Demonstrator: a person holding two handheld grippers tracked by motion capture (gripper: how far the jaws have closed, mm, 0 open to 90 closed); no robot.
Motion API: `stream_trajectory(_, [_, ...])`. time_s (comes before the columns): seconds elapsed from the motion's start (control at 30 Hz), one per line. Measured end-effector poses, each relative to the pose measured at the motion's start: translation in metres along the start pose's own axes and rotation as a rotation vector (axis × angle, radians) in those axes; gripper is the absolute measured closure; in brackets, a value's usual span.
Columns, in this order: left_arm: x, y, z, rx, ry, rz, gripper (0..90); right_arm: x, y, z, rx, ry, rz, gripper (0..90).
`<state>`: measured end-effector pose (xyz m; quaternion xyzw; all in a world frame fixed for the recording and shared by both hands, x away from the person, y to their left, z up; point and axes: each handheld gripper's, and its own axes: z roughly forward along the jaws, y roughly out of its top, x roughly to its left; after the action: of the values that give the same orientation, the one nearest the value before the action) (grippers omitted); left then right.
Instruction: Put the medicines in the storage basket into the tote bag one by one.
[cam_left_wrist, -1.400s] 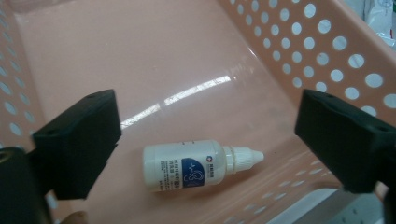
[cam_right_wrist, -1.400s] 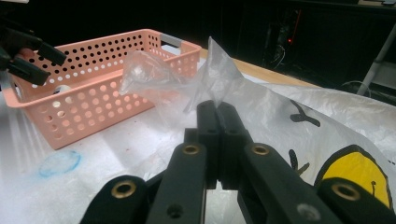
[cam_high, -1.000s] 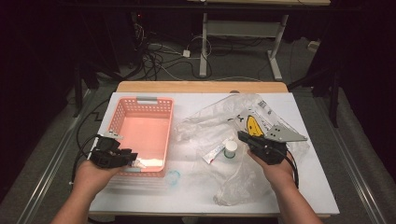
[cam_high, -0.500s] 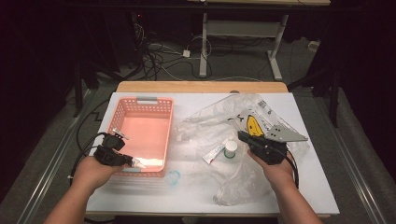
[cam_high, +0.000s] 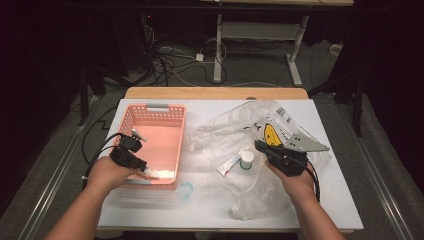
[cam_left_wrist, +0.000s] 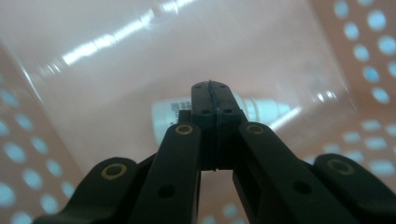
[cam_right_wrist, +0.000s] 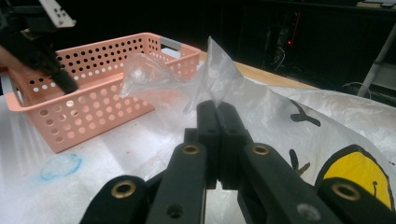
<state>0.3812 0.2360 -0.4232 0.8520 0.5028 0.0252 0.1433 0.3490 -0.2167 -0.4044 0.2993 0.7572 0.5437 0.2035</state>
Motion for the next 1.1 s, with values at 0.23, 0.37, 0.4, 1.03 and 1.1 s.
stream_trajectory(0.23, [-0.001,0.010,-0.012,-0.151,0.013,-0.009,87.5,-0.002,0.000,-0.002,-0.005,-0.003,0.007,90.0])
stream_trajectory(0.37, [0.003,0.006,-0.013,-0.083,-0.023,0.016,87.3,-0.001,0.000,-0.002,-0.004,-0.002,0.004,90.0])
stream_trajectory(0.4, [0.003,0.004,-0.012,-0.052,-0.031,0.023,87.5,-0.001,0.000,-0.001,-0.004,0.000,-0.002,90.0])
stream_trajectory(1.03, [-0.001,0.026,0.011,-0.110,-0.024,0.039,87.5,0.000,0.000,-0.001,-0.003,0.000,0.001,90.0])
stream_trajectory(1.1, [-0.001,0.029,0.009,-0.154,-0.031,0.034,87.2,0.000,0.000,-0.001,-0.002,0.000,0.003,90.0])
